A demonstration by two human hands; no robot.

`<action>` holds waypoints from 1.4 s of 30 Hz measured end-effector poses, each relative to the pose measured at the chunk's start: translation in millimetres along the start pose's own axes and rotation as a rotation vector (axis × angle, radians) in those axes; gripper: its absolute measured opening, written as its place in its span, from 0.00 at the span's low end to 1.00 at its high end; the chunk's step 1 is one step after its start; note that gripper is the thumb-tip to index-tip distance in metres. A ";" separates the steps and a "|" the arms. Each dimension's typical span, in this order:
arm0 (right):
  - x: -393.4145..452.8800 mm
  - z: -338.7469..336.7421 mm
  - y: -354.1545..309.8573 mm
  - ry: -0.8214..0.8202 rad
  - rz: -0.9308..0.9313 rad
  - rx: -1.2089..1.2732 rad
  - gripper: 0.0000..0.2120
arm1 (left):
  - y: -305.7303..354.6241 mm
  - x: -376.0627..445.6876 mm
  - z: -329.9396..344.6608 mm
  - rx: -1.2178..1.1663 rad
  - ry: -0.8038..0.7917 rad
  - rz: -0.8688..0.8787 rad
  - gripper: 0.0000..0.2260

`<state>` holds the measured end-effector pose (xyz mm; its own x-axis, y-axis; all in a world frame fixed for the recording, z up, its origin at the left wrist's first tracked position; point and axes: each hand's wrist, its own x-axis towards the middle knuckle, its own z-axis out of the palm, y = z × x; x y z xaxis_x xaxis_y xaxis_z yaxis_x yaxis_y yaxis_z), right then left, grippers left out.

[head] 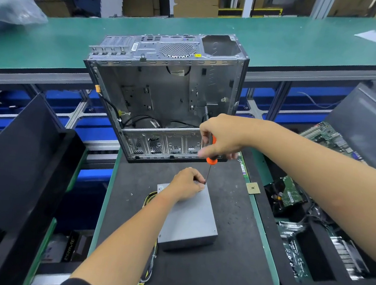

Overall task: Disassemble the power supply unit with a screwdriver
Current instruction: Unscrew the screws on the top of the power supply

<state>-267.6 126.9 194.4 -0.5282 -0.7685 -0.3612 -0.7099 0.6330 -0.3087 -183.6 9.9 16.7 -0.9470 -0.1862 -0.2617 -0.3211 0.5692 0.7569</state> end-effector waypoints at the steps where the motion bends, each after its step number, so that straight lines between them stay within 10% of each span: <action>1: 0.2 -0.6 -0.9 -0.010 0.047 -0.031 0.21 | 0.4 -0.5 0.0 0.000 -0.001 -0.004 0.06; 4: 1.1 -4.2 -3.4 -0.063 0.161 -0.084 0.26 | 1.4 -1.3 0.2 0.014 -0.001 -0.001 0.04; 9: -2.8 -5.4 -0.1 0.008 -0.024 -0.133 0.07 | 4.4 -2.8 1.4 0.037 0.003 0.001 0.08; 42: 0.9 -2.3 -0.1 -0.001 0.028 -0.173 0.18 | -0.2 3.4 10.8 0.526 0.131 0.407 0.04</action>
<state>-269.1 125.8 196.2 -0.5482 -0.7507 -0.3686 -0.7646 0.6285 -0.1428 -186.6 17.9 9.1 -0.9954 0.0489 0.0828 0.0768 0.9222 0.3789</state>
